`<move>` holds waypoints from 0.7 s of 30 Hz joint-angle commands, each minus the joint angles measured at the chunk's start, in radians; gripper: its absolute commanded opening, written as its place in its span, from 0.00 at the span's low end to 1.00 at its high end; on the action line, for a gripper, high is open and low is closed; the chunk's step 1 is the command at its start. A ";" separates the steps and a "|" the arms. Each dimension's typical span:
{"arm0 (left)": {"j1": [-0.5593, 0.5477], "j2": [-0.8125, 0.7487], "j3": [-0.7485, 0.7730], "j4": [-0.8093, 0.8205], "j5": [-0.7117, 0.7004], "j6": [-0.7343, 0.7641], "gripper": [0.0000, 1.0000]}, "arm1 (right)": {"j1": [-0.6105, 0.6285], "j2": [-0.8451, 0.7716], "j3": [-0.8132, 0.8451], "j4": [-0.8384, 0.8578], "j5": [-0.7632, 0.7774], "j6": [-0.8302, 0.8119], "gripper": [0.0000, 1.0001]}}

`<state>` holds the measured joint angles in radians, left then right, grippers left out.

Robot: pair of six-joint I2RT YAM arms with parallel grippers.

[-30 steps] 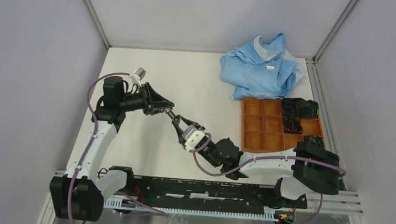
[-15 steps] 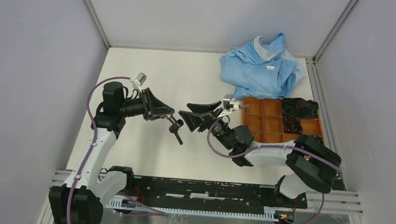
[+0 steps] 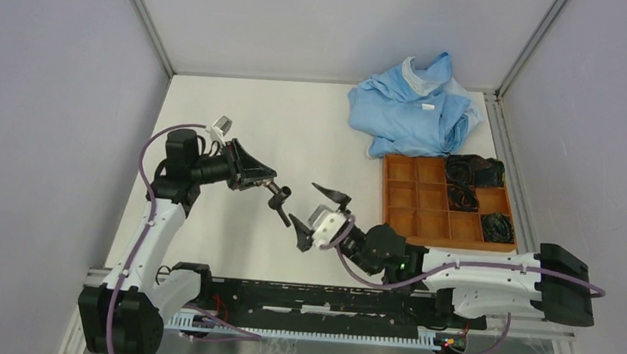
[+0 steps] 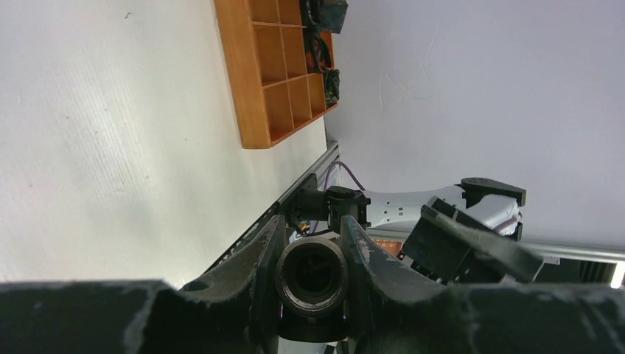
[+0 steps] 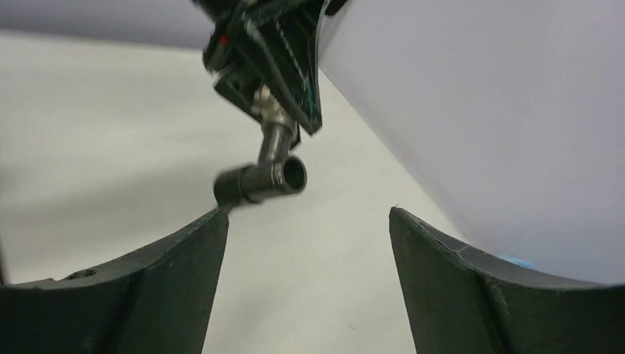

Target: Install the water faucets

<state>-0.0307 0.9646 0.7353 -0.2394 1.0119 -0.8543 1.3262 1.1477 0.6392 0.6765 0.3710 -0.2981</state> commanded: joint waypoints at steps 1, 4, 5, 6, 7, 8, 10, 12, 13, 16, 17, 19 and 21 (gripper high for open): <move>-0.003 0.019 0.049 -0.001 -0.016 -0.036 0.02 | 0.105 0.038 -0.031 -0.117 0.372 -0.662 0.87; -0.004 0.030 0.059 -0.008 -0.018 -0.029 0.02 | 0.136 0.091 -0.089 0.057 0.469 -0.967 0.89; -0.004 0.034 0.061 -0.008 -0.018 -0.028 0.02 | 0.140 0.113 -0.116 0.129 0.475 -1.092 0.90; -0.004 0.037 0.063 -0.009 -0.019 -0.028 0.02 | 0.143 0.148 -0.134 0.228 0.479 -1.190 0.90; -0.005 0.039 0.065 -0.010 -0.019 -0.026 0.02 | 0.143 0.188 -0.154 0.322 0.474 -1.301 0.91; -0.004 0.039 0.067 -0.011 -0.020 -0.026 0.02 | 0.143 0.226 -0.168 0.403 0.462 -1.402 0.92; -0.004 0.041 0.066 -0.012 -0.019 -0.026 0.02 | 0.143 0.323 -0.179 0.580 0.416 -1.561 0.93; -0.004 0.043 0.064 -0.012 -0.015 -0.026 0.02 | 0.142 0.403 -0.163 0.687 0.363 -1.669 0.93; -0.003 0.042 0.064 -0.013 -0.012 -0.026 0.02 | 0.143 0.436 -0.144 0.722 0.338 -1.702 0.94; -0.004 0.043 0.062 -0.022 -0.006 -0.020 0.02 | 0.142 0.523 -0.086 0.792 0.290 -1.752 0.94; -0.004 0.043 0.063 -0.028 -0.005 -0.016 0.02 | 0.142 0.550 -0.065 0.815 0.278 -1.765 0.94; -0.005 0.044 0.067 -0.042 0.000 -0.005 0.02 | 0.142 0.586 -0.039 0.858 0.254 -1.792 0.95; -0.003 0.043 0.070 -0.050 0.003 0.002 0.02 | 0.143 0.610 -0.019 0.866 0.236 -1.805 0.96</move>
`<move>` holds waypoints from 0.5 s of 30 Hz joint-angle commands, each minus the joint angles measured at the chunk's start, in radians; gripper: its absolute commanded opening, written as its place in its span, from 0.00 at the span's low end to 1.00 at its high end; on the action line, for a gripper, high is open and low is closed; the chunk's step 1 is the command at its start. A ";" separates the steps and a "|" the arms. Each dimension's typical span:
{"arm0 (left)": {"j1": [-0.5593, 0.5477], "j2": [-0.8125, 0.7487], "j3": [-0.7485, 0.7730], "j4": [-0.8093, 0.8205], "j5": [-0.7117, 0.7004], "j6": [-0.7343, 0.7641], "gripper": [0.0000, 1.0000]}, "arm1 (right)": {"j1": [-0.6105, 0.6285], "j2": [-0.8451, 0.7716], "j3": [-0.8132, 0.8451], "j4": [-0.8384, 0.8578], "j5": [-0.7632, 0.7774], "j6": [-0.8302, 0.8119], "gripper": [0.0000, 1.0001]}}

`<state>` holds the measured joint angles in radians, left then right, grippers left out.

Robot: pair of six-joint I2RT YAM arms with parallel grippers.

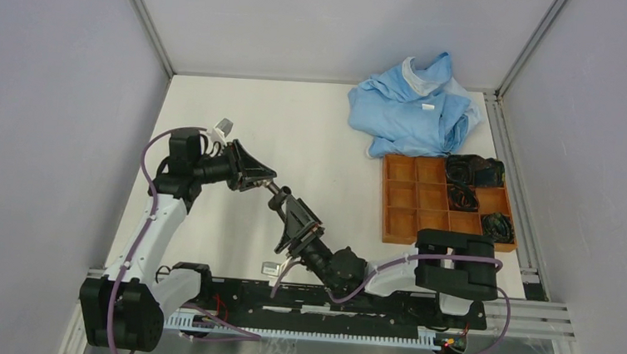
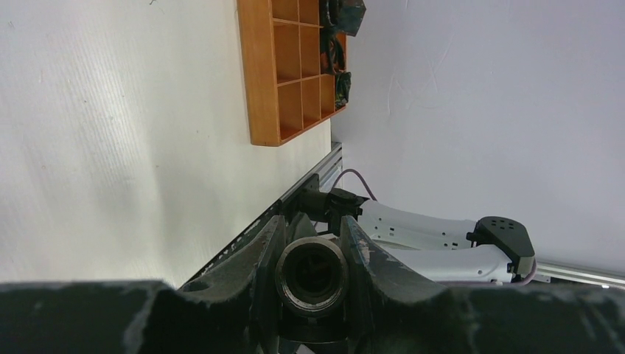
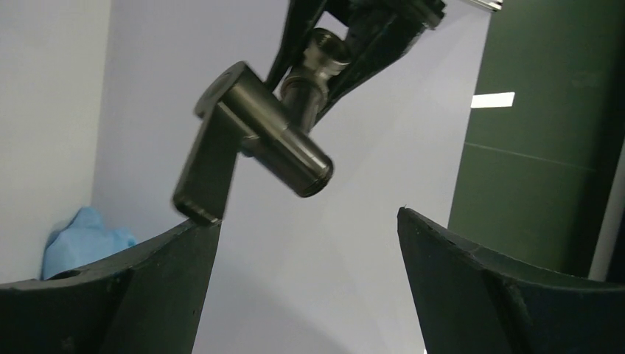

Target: Install the water faucets

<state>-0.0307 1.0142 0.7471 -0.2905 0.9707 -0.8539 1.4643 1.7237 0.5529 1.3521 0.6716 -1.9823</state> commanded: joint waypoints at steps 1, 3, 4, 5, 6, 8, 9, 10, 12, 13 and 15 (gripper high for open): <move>-0.003 -0.005 0.058 0.000 0.047 0.002 0.02 | 0.005 0.040 0.075 0.187 -0.073 -0.117 0.96; -0.004 -0.002 0.058 -0.001 0.053 0.004 0.02 | 0.007 0.056 0.090 0.147 -0.079 -0.102 0.96; -0.004 -0.001 0.058 0.000 0.057 0.005 0.02 | 0.006 0.063 0.101 0.129 -0.077 -0.092 0.96; -0.004 0.000 0.058 0.000 0.060 0.006 0.02 | 0.007 0.073 0.110 0.121 -0.076 -0.085 0.95; -0.005 0.001 0.058 -0.001 0.061 0.007 0.02 | 0.007 0.081 0.120 0.114 -0.074 -0.076 0.95; -0.003 -0.002 0.058 -0.001 0.063 0.006 0.02 | 0.006 0.095 0.135 0.097 -0.070 -0.061 0.92; -0.004 -0.004 0.058 0.000 0.065 0.006 0.02 | 0.007 0.098 0.136 0.093 -0.070 -0.053 0.90; -0.004 -0.005 0.058 -0.002 0.065 0.006 0.02 | 0.007 0.100 0.134 0.090 -0.070 -0.043 0.86; -0.004 -0.007 0.058 -0.003 0.065 0.006 0.02 | 0.007 0.103 0.132 0.078 -0.071 -0.024 0.76; -0.004 -0.008 0.058 -0.003 0.066 0.007 0.02 | 0.006 0.100 0.127 0.086 -0.077 -0.015 0.71; -0.004 -0.009 0.058 -0.002 0.069 0.007 0.02 | 0.007 0.098 0.130 0.080 -0.077 0.002 0.60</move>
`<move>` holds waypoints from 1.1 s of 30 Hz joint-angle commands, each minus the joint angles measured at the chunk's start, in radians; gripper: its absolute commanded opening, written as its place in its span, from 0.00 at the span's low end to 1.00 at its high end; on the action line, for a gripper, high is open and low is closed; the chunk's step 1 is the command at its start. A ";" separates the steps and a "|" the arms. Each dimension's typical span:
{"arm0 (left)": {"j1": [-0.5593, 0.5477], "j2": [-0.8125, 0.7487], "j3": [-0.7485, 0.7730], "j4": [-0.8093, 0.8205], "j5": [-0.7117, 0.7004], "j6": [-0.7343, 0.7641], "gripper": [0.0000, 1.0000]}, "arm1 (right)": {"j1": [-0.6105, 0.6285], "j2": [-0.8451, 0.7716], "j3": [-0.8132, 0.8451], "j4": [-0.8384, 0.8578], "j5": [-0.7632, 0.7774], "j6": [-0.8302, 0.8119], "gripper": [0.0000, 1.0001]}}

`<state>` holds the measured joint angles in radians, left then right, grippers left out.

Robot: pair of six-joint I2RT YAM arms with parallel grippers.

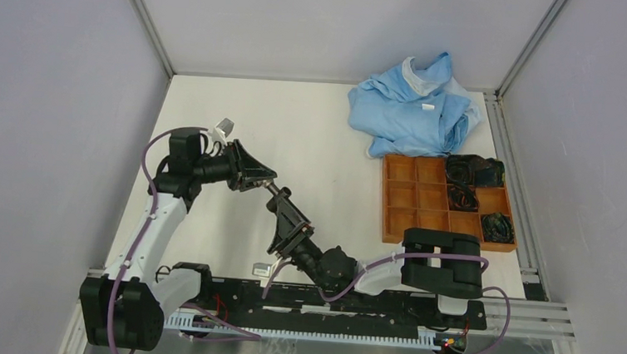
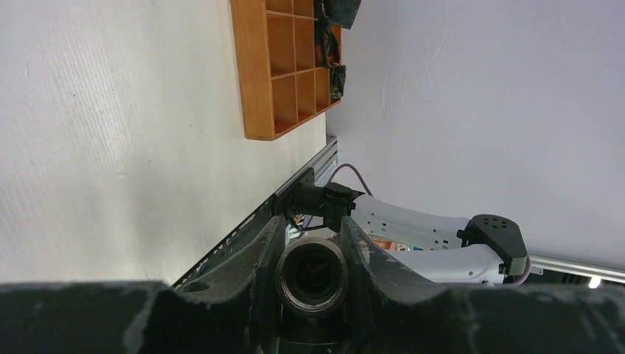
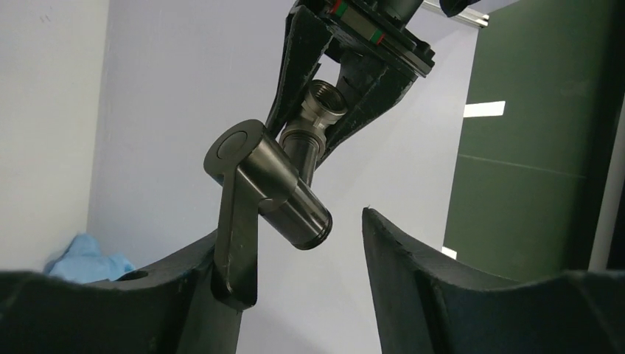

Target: Install the water faucets

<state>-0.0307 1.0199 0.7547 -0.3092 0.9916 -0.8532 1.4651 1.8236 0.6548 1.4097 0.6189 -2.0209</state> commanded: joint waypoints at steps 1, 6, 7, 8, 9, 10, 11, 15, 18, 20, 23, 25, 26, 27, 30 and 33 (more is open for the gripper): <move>-0.004 -0.014 0.049 0.016 0.049 0.006 0.02 | 0.006 -0.001 0.033 0.016 -0.023 0.052 0.57; -0.004 -0.025 0.048 0.012 0.055 0.006 0.02 | 0.006 -0.007 0.059 -0.007 -0.019 0.128 0.46; -0.004 -0.028 0.048 0.011 0.054 0.006 0.02 | 0.006 -0.013 0.063 -0.014 -0.018 0.165 0.43; -0.004 -0.030 0.046 0.008 0.055 0.008 0.02 | 0.006 -0.024 0.067 -0.033 -0.014 0.201 0.41; -0.004 -0.034 0.046 0.005 0.056 0.010 0.02 | 0.006 -0.036 0.070 -0.064 -0.015 0.247 0.40; -0.003 -0.036 0.045 0.002 0.055 0.011 0.02 | 0.006 -0.051 0.072 -0.085 -0.018 0.284 0.39; -0.003 -0.037 0.045 0.002 0.056 0.011 0.02 | 0.009 -0.065 0.075 -0.104 -0.020 0.338 0.39; -0.005 -0.039 0.044 0.002 0.056 0.013 0.02 | 0.014 -0.151 0.110 -0.250 -0.050 0.587 0.38; -0.003 -0.040 0.047 0.004 0.055 0.011 0.02 | 0.012 -0.212 0.131 -0.341 -0.099 0.800 0.38; -0.004 -0.041 0.047 0.004 0.053 0.011 0.02 | 0.012 -0.233 0.140 -0.357 -0.120 0.921 0.38; -0.004 -0.043 0.044 0.004 0.049 0.009 0.02 | 0.003 -0.260 0.139 -0.340 -0.137 1.134 0.38; -0.003 -0.048 0.039 0.007 0.047 0.007 0.02 | -0.017 -0.289 0.120 -0.315 -0.175 1.291 0.39; -0.004 -0.051 0.037 0.008 0.046 0.005 0.02 | -0.028 -0.302 0.107 -0.285 -0.191 1.381 0.39; -0.003 -0.052 0.034 0.008 0.046 0.005 0.02 | -0.038 -0.314 0.090 -0.258 -0.208 1.445 0.40; -0.005 -0.052 0.031 0.009 0.048 0.003 0.02 | -0.076 -0.327 0.070 -0.195 -0.257 1.644 0.40; -0.004 -0.054 0.037 0.008 0.048 0.003 0.02 | -0.122 -0.339 0.054 -0.166 -0.311 1.826 0.41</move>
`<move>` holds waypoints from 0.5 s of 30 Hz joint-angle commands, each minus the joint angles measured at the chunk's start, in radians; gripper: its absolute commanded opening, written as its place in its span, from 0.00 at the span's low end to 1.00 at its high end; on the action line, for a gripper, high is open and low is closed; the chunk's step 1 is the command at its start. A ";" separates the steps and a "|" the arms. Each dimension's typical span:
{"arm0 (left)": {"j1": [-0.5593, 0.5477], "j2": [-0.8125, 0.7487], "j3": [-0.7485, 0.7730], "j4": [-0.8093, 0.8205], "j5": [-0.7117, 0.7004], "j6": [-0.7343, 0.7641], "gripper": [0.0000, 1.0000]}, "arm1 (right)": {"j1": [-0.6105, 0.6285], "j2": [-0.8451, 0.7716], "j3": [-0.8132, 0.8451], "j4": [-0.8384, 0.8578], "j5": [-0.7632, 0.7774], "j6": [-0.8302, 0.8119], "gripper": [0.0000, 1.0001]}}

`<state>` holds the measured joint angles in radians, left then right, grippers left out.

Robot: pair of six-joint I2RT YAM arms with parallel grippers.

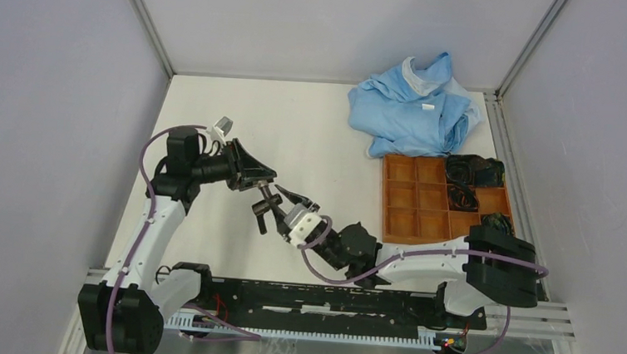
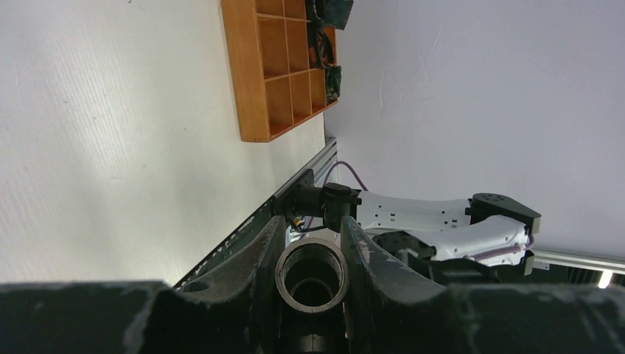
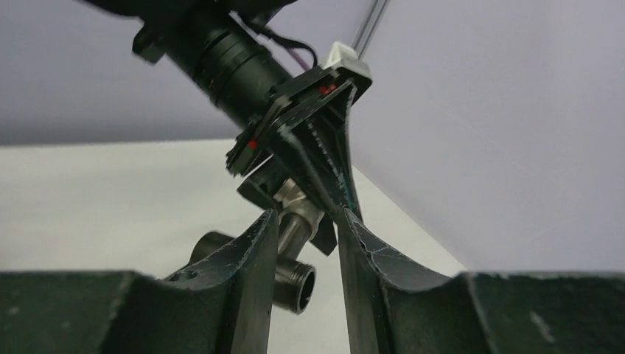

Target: Install the water faucets

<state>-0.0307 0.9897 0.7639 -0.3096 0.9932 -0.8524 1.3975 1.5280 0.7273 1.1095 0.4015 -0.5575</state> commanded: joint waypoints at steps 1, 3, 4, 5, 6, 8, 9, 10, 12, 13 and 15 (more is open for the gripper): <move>-0.004 -0.025 0.030 0.007 0.047 0.003 0.02 | -0.067 -0.048 -0.029 0.150 -0.111 0.413 0.41; -0.004 -0.026 0.034 0.001 0.045 0.006 0.02 | -0.080 -0.066 -0.057 0.166 -0.129 0.443 0.42; -0.004 -0.028 0.034 -0.002 0.044 0.009 0.02 | -0.080 -0.077 -0.071 0.163 -0.129 0.437 0.43; -0.004 -0.030 0.033 -0.004 0.042 0.011 0.02 | -0.079 -0.097 -0.082 0.147 -0.130 0.425 0.44; -0.005 -0.031 0.030 -0.005 0.038 0.012 0.02 | -0.080 -0.120 -0.094 0.121 -0.136 0.412 0.46; -0.004 -0.033 0.028 -0.006 0.032 0.012 0.02 | -0.078 -0.171 -0.110 0.041 -0.182 0.349 0.49; -0.004 -0.035 0.028 -0.007 0.029 0.012 0.02 | -0.068 -0.190 -0.110 -0.023 -0.204 0.300 0.49; -0.004 -0.037 0.028 -0.009 0.026 0.012 0.02 | -0.058 -0.210 -0.106 -0.096 -0.220 0.233 0.50; -0.004 -0.038 0.033 -0.015 0.011 0.010 0.02 | -0.022 -0.248 -0.100 -0.224 -0.214 0.083 0.54; -0.004 -0.038 0.037 -0.021 0.003 0.012 0.02 | -0.007 -0.263 -0.101 -0.261 -0.193 0.012 0.57; -0.004 -0.037 0.045 -0.027 -0.005 0.008 0.02 | 0.014 -0.287 -0.093 -0.354 -0.173 -0.107 0.63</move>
<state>-0.0322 0.9806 0.7639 -0.3344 0.9867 -0.8524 1.3670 1.2961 0.6189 0.9691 0.2356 -0.3977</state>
